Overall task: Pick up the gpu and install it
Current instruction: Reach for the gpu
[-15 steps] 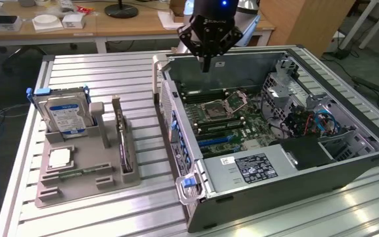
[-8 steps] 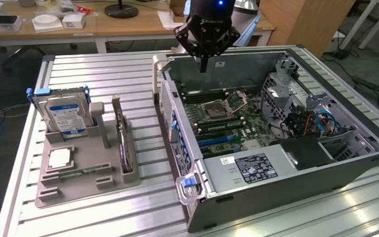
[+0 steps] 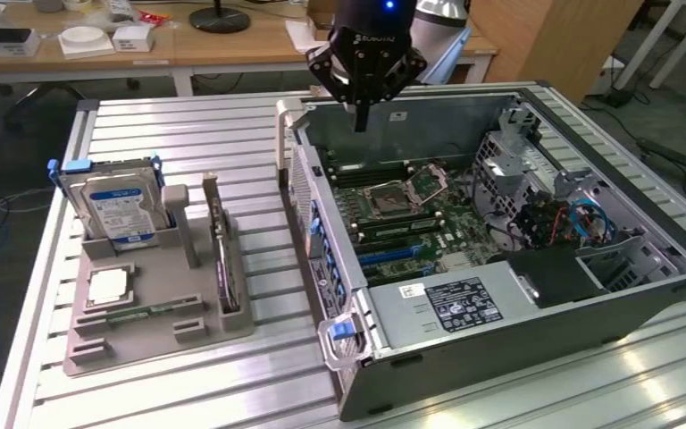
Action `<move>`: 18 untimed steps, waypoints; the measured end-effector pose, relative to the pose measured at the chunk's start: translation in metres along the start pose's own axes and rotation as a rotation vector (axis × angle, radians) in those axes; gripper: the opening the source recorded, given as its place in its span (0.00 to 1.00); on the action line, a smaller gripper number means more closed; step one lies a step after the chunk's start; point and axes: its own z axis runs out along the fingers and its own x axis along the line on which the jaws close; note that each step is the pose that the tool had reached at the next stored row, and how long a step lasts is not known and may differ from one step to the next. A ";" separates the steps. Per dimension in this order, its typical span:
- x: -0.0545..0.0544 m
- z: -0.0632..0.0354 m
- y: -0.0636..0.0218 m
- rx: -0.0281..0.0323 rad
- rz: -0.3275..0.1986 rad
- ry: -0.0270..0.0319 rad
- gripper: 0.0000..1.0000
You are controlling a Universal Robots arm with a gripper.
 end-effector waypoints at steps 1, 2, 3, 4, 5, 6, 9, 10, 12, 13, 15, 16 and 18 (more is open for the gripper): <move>0.001 0.0000 -0.0001 0.0000 0.000 0.0000 0.10; 0.003 -0.0001 -0.0002 0.0000 0.000 -0.0001 0.10; 0.004 -0.0001 -0.0004 0.0001 0.000 0.0000 0.10; 0.006 -0.0002 -0.0006 0.0001 0.000 0.0000 0.10; 0.008 -0.0002 -0.0008 0.0001 0.000 0.0000 0.10; 0.010 -0.0002 -0.0010 0.0000 0.000 0.0000 0.10; 0.014 -0.0003 -0.0015 0.0000 0.000 -0.0001 0.10; 0.016 -0.0004 -0.0016 0.0000 0.000 0.0000 0.10; 0.018 -0.0004 -0.0018 0.0000 0.000 0.0000 0.10; 0.019 -0.0004 -0.0019 0.0000 0.000 0.0000 0.10; 0.021 -0.0005 -0.0020 0.0000 0.000 0.0000 0.10; 0.022 -0.0005 -0.0021 0.0000 0.000 0.0000 0.10; 0.023 -0.0005 -0.0022 0.0000 0.000 -0.0001 0.10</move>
